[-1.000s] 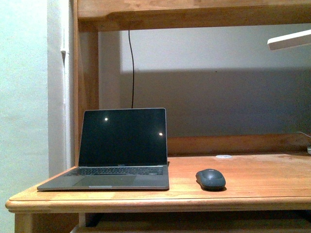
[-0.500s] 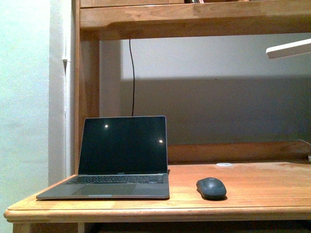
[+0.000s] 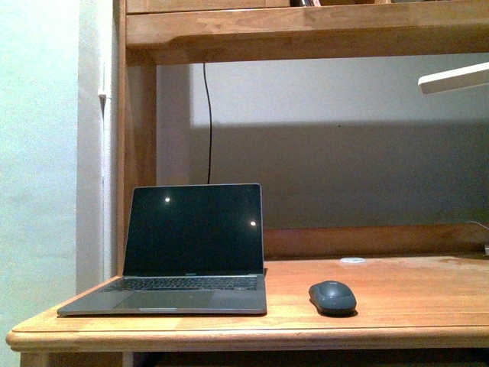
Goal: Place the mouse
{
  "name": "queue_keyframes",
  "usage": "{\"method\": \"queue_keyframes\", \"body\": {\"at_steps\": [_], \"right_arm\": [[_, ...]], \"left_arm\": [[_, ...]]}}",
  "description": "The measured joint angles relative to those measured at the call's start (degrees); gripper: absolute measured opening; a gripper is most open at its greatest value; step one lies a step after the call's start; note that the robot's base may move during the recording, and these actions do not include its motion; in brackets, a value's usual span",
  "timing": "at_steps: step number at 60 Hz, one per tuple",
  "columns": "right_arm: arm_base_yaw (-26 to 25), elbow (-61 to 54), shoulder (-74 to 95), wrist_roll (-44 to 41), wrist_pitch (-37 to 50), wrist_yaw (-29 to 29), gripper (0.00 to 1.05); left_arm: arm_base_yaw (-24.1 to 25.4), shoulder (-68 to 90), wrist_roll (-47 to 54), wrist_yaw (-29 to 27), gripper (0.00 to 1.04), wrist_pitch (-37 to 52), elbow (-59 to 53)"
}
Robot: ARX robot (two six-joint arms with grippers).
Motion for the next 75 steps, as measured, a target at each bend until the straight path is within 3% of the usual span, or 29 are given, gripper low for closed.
{"method": "queue_keyframes", "body": {"at_steps": [24, 55, 75], "right_arm": [[-0.04, -1.77, -2.38, -0.02, 0.26, -0.09, 0.03], [-0.07, -1.77, -2.38, -0.02, 0.26, -0.11, 0.98], [-0.07, -1.77, -2.38, -0.04, 0.26, -0.11, 0.97]], "left_arm": [[0.02, 0.0, 0.0, 0.0, 0.97, 0.0, -0.02], [0.02, 0.0, 0.0, 0.0, 0.97, 0.0, -0.02], [0.02, 0.0, 0.0, 0.0, 0.97, 0.0, 0.0]]}}
